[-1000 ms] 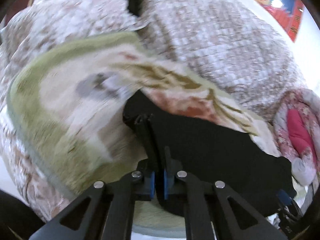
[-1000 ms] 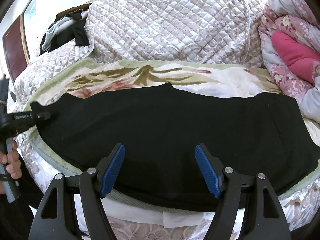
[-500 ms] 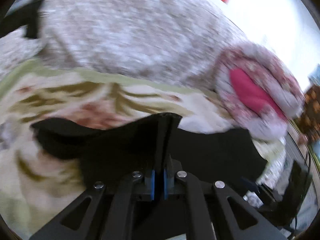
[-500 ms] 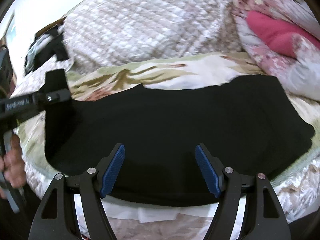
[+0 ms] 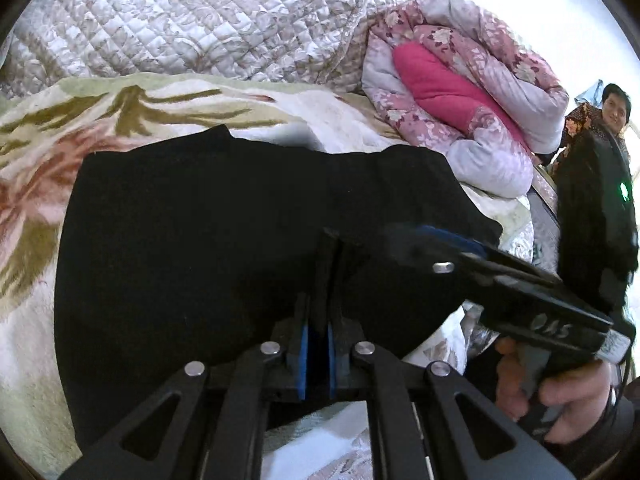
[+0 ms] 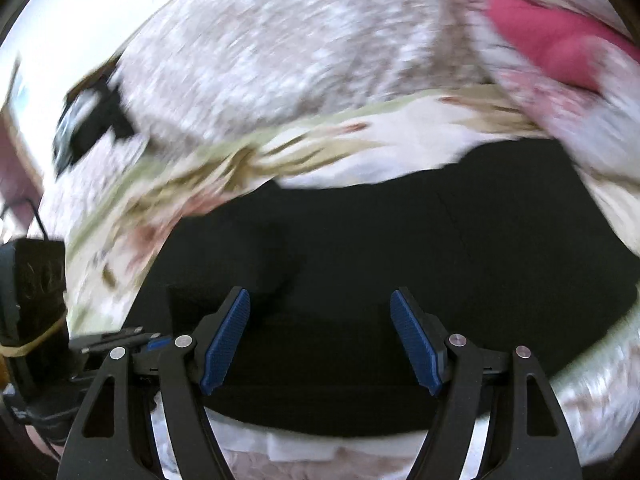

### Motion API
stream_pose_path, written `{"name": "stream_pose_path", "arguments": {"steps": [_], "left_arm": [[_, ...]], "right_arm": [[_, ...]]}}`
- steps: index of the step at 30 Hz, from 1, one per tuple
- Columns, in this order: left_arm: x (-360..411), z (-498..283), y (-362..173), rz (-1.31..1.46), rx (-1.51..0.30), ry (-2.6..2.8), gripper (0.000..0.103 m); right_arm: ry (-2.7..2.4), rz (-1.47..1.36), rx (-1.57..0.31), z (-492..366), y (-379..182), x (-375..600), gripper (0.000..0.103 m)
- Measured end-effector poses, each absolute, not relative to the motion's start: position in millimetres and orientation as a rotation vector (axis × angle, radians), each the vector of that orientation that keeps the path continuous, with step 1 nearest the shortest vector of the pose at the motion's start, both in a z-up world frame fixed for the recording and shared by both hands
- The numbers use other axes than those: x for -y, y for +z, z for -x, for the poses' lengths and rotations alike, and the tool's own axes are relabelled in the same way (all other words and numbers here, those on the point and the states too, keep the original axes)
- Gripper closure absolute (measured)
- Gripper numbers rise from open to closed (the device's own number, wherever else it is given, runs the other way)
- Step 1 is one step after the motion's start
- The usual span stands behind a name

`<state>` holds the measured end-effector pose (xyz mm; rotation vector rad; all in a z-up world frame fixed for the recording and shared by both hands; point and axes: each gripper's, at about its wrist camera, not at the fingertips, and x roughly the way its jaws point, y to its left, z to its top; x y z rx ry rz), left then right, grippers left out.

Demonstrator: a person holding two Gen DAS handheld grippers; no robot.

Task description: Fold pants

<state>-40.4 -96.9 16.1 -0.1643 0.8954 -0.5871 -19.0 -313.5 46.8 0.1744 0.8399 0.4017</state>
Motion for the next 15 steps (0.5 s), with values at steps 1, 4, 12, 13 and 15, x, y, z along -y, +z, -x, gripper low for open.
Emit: {"name": "stream_pose_path", "arguments": {"steps": [1, 4, 12, 13, 15], "left_arm": [[97, 43, 15, 0.159, -0.898, -0.59, 0.093], [94, 48, 13, 0.165, -0.896, -0.596, 0.092], [92, 53, 17, 0.209, -0.912, -0.638, 0.07], [92, 52, 20, 0.208, -0.919, -0.645, 0.07], [84, 51, 27, 0.231, -0.911, -0.637, 0.07]], "right_arm": [[0.401, -0.171, -0.834, 20, 48, 312, 0.03], [0.34, -0.19, -0.791, 31, 54, 327, 0.03], [0.4, -0.467, -0.888, 31, 37, 359, 0.033], [0.425, -0.489, -0.893, 29, 36, 358, 0.038], [0.448, -0.492, -0.9, 28, 35, 353, 0.044]]}}
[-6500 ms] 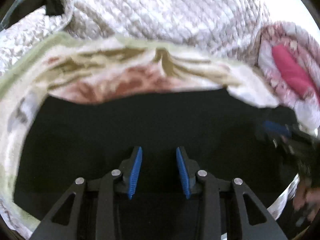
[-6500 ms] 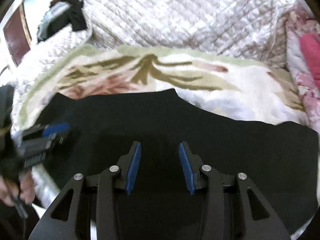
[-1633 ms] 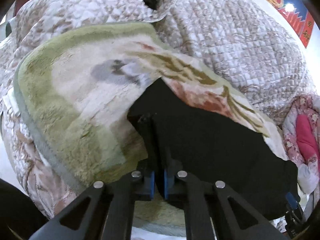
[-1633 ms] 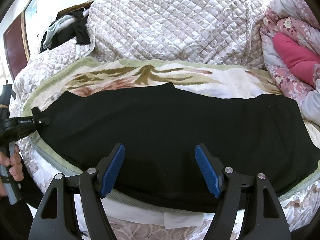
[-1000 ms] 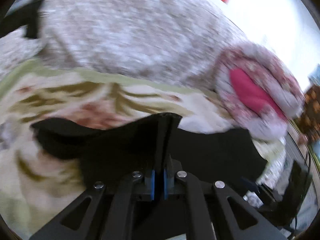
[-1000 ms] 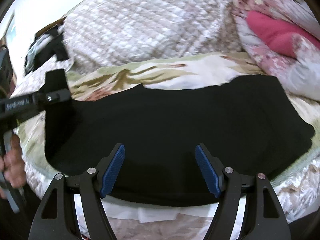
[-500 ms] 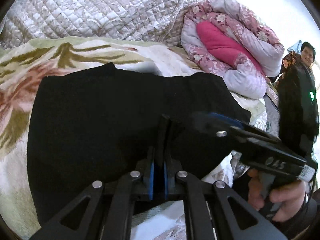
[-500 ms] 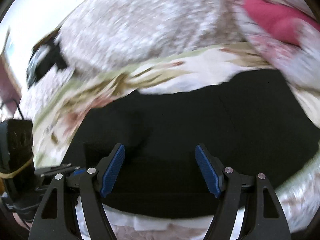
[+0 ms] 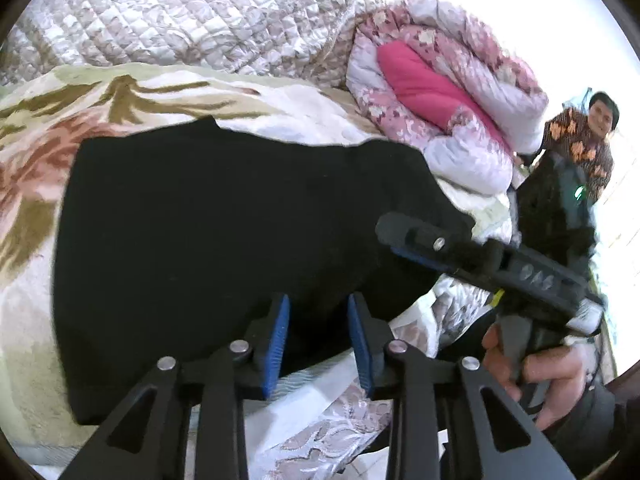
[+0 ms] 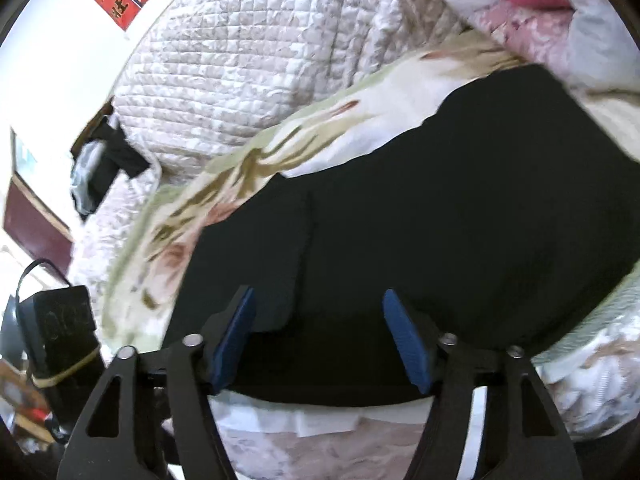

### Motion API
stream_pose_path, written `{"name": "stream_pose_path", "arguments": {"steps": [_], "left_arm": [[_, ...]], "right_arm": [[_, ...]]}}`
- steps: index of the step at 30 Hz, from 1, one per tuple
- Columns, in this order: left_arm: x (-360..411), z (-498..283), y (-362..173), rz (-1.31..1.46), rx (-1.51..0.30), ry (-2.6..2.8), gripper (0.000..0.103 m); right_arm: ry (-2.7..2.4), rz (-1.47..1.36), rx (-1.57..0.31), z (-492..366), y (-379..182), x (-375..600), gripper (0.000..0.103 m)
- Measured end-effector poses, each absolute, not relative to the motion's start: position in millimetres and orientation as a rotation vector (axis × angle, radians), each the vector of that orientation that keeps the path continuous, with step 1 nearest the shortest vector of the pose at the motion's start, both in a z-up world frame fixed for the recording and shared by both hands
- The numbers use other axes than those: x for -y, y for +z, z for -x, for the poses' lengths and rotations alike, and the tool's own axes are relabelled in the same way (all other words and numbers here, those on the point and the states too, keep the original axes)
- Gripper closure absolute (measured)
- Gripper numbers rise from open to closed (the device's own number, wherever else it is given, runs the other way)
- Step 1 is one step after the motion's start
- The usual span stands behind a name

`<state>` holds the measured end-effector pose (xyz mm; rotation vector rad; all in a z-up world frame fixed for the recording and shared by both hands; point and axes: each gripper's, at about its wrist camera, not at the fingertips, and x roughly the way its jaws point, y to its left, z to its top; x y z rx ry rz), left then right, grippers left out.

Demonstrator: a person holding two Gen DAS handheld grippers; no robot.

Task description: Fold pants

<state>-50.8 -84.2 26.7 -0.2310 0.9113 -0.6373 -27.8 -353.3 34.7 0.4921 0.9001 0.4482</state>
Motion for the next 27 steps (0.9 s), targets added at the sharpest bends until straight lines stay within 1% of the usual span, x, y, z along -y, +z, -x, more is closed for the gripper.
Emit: {"name": "stream_pose_path", "arguments": {"steps": [2, 6, 9, 12, 14, 16, 18, 19, 24, 27], "left_arm": [[70, 47, 35, 0.229, -0.884, -0.576, 0.07], [35, 31, 43, 0.184, -0.845, -0.415, 0.067], [14, 19, 36, 0.162, -0.854, -0.309, 0.067], [-2, 14, 25, 0.22, -0.866, -0.272, 0.067], [-7, 14, 16, 0.248, -0.883, -0.264, 0.067], [-9, 14, 10, 0.255, -0.892, -0.265, 0.067], [-9, 15, 10, 0.255, -0.888, -0.266, 0.067], [-9, 15, 9, 0.255, -0.886, -0.266, 0.067], [-8, 14, 10, 0.259, -0.881, -0.265, 0.067], [-7, 15, 10, 0.259, -0.878, -0.266, 0.067]], "right_arm": [[0.485, -0.503, -0.919, 24, 32, 346, 0.054], [0.508, -0.474, -0.965, 7, 27, 327, 0.058], [0.519, -0.456, -0.99, -10, 23, 316, 0.061], [0.538, -0.468, -1.005, -21, 19, 312, 0.065], [0.549, -0.483, -1.023, -29, 14, 311, 0.075], [0.553, -0.504, -1.035, -36, 11, 312, 0.081], [0.559, -0.512, -1.047, -40, 10, 311, 0.091], [0.564, -0.511, -1.056, -42, 9, 310, 0.1], [0.581, -0.5, -0.992, -39, 27, 313, 0.1], [0.534, -0.5, -1.011, -45, 16, 319, 0.1]]}}
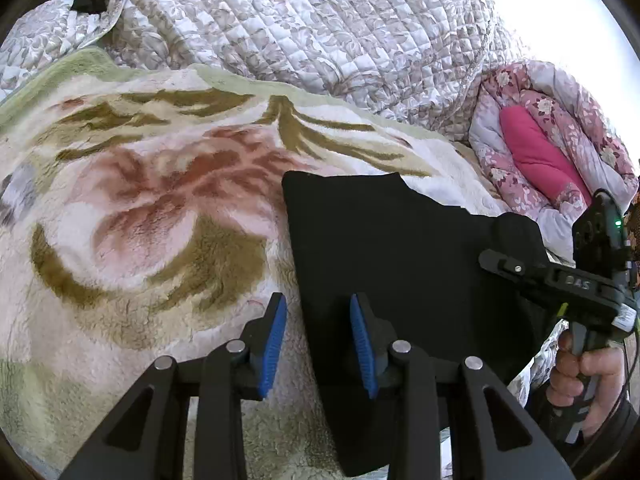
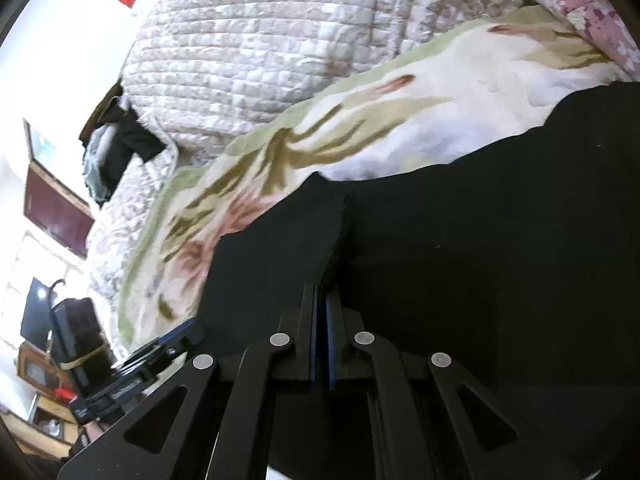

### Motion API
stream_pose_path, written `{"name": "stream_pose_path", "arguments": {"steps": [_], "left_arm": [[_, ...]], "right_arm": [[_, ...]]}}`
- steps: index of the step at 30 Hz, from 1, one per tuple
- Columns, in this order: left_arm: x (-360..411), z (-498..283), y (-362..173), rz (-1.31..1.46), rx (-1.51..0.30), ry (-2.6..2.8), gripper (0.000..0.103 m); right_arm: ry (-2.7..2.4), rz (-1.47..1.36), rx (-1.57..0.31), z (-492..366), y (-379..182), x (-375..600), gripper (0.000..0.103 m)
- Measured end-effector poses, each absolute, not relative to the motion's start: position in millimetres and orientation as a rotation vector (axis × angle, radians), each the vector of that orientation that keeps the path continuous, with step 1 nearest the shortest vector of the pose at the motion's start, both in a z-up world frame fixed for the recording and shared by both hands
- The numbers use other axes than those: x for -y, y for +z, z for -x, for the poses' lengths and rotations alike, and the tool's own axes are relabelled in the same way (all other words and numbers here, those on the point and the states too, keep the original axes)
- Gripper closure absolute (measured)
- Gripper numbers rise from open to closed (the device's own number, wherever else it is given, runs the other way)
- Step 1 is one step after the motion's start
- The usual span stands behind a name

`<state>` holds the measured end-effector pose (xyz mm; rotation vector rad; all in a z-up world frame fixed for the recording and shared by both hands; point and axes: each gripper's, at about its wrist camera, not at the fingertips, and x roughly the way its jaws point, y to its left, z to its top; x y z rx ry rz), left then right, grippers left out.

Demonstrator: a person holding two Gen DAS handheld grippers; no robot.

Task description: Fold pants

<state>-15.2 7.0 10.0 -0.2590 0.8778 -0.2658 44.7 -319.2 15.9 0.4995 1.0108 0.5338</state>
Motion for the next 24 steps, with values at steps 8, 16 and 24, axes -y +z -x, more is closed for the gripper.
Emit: {"name": "stream_pose_path", "arguments": {"steps": [8, 16, 24], "left_arm": [[-5, 21, 13, 0.24, -0.863, -0.267, 0.067], [-1, 25, 18, 0.219, -0.846, -0.268, 0.067], [25, 38, 23, 0.149, -0.816, -0.334, 0.067]], "right_arm": [[0.493, -0.456, -0.994, -44, 16, 323, 0.101], [0.428, -0.397, -0.948, -34, 27, 327, 0.1], [0.483, -0.178, -0.934, 4, 30, 297, 0.086]]}}
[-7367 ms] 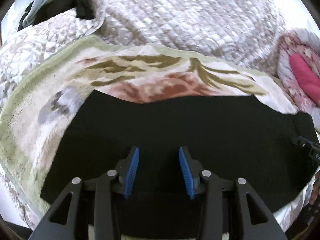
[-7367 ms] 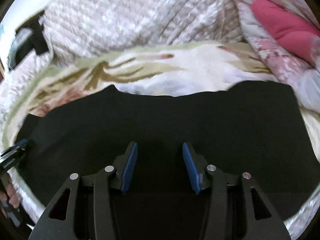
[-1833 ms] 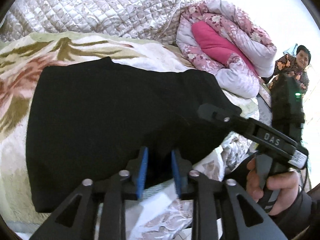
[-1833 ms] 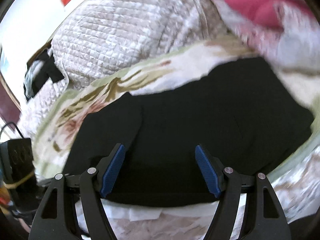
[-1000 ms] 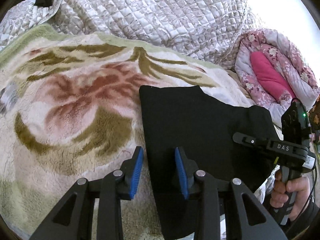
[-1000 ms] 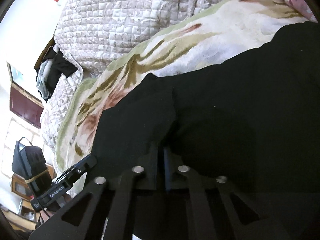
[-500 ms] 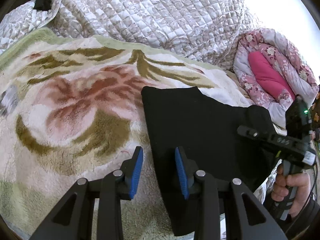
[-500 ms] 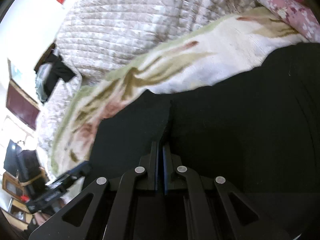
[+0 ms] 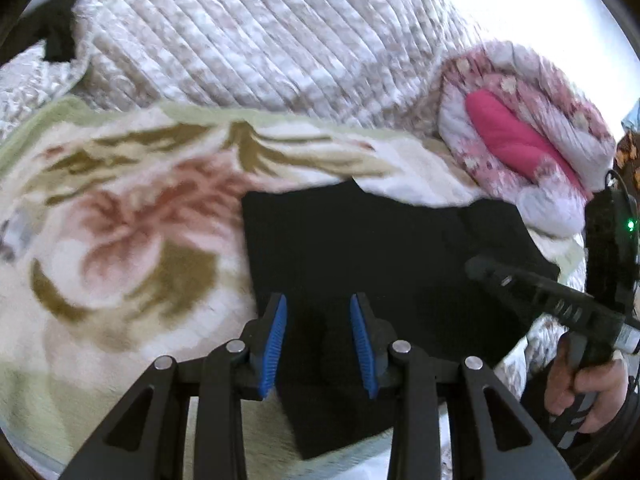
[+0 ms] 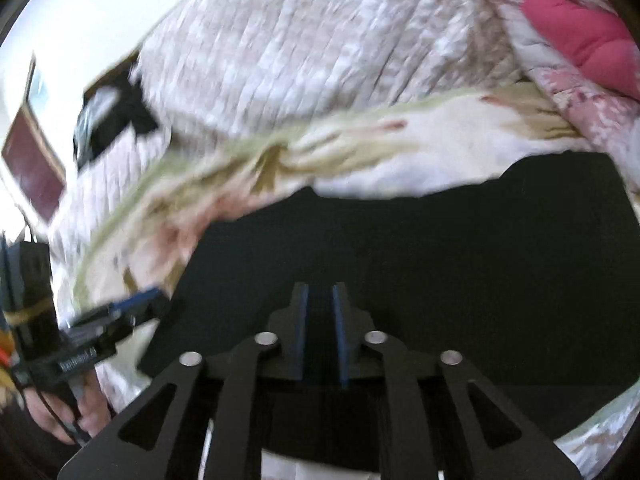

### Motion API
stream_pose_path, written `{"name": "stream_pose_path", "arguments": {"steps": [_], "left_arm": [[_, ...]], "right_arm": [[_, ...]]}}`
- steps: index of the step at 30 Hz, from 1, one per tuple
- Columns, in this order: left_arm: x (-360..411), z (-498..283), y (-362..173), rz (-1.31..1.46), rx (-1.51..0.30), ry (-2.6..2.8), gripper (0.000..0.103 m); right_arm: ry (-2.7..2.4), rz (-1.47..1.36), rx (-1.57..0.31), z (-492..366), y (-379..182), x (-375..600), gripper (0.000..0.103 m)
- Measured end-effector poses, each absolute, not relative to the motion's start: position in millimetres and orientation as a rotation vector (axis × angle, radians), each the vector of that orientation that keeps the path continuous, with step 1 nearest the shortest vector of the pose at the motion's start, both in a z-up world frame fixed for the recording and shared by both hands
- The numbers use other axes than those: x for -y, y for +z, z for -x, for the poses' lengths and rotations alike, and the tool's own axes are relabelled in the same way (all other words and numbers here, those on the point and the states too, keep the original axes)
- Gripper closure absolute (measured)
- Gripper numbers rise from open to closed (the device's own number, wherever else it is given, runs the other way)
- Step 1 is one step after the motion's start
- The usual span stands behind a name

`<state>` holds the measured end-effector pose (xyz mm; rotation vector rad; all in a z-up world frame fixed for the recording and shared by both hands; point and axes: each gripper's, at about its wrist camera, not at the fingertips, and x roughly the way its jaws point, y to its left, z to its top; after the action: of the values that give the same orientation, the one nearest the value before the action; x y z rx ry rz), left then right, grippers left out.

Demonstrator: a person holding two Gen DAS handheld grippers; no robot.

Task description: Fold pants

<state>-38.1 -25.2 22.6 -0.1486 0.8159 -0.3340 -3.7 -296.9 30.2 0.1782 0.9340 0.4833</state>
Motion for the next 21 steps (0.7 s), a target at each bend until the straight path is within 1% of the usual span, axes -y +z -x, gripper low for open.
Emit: {"name": "stream_pose_path", "arguments": {"steps": [2, 4, 6, 8, 13, 16, 19, 21], "left_arm": [[33, 40, 12, 0.138, -0.857, -0.343, 0.067], [38, 44, 14, 0.1, -0.835, -0.335, 0.067], [38, 41, 17, 0.102, -0.843, -0.333, 0.067], [37, 30, 20, 0.105, -0.857, -0.325, 0.067], [44, -1, 33, 0.041, -0.835, -0.276, 0.067], [45, -21, 31, 0.03, -0.838, -0.255, 0.067], [39, -32, 19, 0.076, -0.871, -0.235, 0.067], [39, -30, 13, 0.079, -0.862, -0.24, 0.065]], "right_arm": [[0.481, -0.166, -0.917, 4, 28, 297, 0.086], [0.451, -0.145, -0.929, -2, 34, 298, 0.086], [0.425, -0.136, -0.892, -7, 42, 300, 0.084], [0.417, -0.135, -0.88, -19, 48, 297, 0.082], [0.45, -0.076, -0.861, -44, 57, 276, 0.082], [0.447, -0.091, -0.89, -62, 45, 271, 0.082], [0.426, -0.099, -0.946, -73, 27, 272, 0.082], [0.424, -0.116, -0.933, -74, 23, 277, 0.082]]}}
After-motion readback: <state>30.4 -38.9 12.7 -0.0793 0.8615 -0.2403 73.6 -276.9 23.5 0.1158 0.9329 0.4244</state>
